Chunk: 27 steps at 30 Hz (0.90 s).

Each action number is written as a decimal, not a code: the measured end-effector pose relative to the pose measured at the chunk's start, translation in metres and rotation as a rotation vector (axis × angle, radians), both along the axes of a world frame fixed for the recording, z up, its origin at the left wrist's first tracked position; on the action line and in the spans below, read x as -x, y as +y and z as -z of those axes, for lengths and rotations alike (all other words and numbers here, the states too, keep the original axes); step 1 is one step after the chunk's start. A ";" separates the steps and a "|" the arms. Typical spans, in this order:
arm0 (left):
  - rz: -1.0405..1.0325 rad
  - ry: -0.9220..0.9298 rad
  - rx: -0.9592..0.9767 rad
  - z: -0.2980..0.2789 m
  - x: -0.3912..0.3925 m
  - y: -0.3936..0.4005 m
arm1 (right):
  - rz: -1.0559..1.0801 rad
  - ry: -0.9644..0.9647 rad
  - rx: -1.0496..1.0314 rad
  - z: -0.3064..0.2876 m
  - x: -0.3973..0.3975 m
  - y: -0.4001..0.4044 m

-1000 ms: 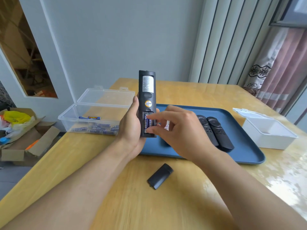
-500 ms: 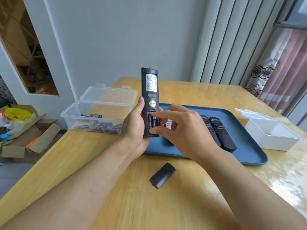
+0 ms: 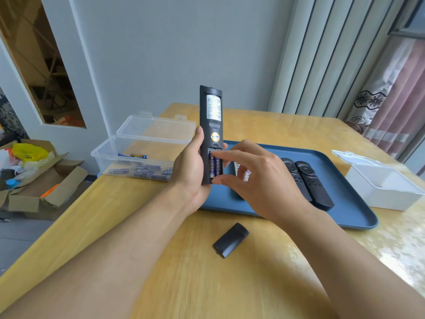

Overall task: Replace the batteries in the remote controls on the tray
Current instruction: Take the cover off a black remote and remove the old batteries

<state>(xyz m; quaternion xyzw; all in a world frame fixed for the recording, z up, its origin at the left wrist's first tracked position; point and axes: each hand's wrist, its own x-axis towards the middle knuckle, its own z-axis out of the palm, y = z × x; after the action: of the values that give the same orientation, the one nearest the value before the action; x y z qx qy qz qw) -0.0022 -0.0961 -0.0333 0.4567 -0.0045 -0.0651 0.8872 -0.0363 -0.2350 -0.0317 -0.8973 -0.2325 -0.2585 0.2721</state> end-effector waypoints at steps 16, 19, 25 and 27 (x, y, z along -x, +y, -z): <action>0.106 -0.029 -0.119 0.001 0.009 -0.009 | -0.006 0.289 0.066 -0.010 0.004 -0.004; 0.097 -0.026 -0.112 0.001 0.009 -0.009 | -0.014 0.307 -0.015 -0.008 0.002 -0.005; 0.027 -0.009 -0.056 0.001 0.003 -0.005 | -0.018 0.300 -0.174 -0.004 0.001 0.000; 0.029 -0.005 -0.067 0.001 0.004 -0.005 | -0.039 0.363 -0.267 -0.005 0.002 0.003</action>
<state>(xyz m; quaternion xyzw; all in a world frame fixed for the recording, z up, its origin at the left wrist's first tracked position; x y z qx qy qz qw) -0.0058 -0.1008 -0.0343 0.4861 -0.0113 -0.0767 0.8705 -0.0384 -0.2319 -0.0263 -0.8804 -0.1605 -0.1159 0.4309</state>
